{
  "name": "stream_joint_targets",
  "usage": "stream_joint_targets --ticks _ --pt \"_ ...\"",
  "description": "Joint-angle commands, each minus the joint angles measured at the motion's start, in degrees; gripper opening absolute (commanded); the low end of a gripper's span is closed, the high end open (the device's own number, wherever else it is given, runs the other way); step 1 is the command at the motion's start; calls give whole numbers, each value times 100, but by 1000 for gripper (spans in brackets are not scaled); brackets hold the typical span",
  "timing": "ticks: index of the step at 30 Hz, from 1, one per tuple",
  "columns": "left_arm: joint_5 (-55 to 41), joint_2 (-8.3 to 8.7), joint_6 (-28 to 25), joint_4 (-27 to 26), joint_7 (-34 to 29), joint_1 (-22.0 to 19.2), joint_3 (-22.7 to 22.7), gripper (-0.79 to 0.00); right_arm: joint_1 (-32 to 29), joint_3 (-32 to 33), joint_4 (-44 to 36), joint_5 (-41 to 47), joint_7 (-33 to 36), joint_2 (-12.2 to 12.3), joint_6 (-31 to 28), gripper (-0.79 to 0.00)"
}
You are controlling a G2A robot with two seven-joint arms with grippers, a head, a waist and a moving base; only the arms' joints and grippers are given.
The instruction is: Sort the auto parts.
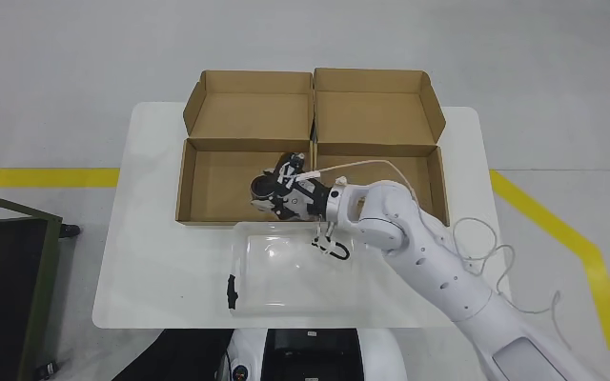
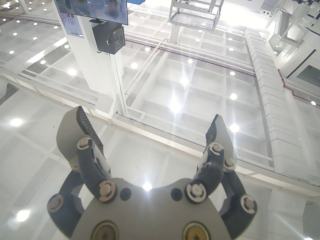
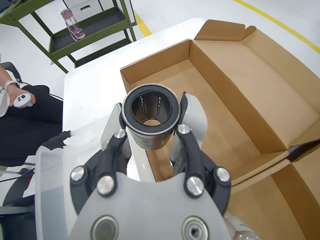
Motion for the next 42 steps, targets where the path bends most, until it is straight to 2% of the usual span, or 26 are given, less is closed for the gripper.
stream_joint_targets --ticks 1,20,34,37,40,42 --pt "0 0 0 0 0 0 0 0 87 -72 114 -87 -39 -43 85 -785" --pt "0 0 0 0 0 0 0 0 599 -562 1547 -337 -388 -475 575 -785" --pt "0 0 0 0 0 0 0 0 690 -670 1953 -705 -436 -667 769 -785" --pt "0 0 0 0 0 0 0 0 687 -665 1994 -749 -425 -695 769 -767" --pt "0 0 0 0 0 0 0 0 677 -657 2018 -795 -394 -718 753 -714" --pt "0 0 0 0 0 0 0 0 667 -647 2039 -813 -376 -732 738 -637"
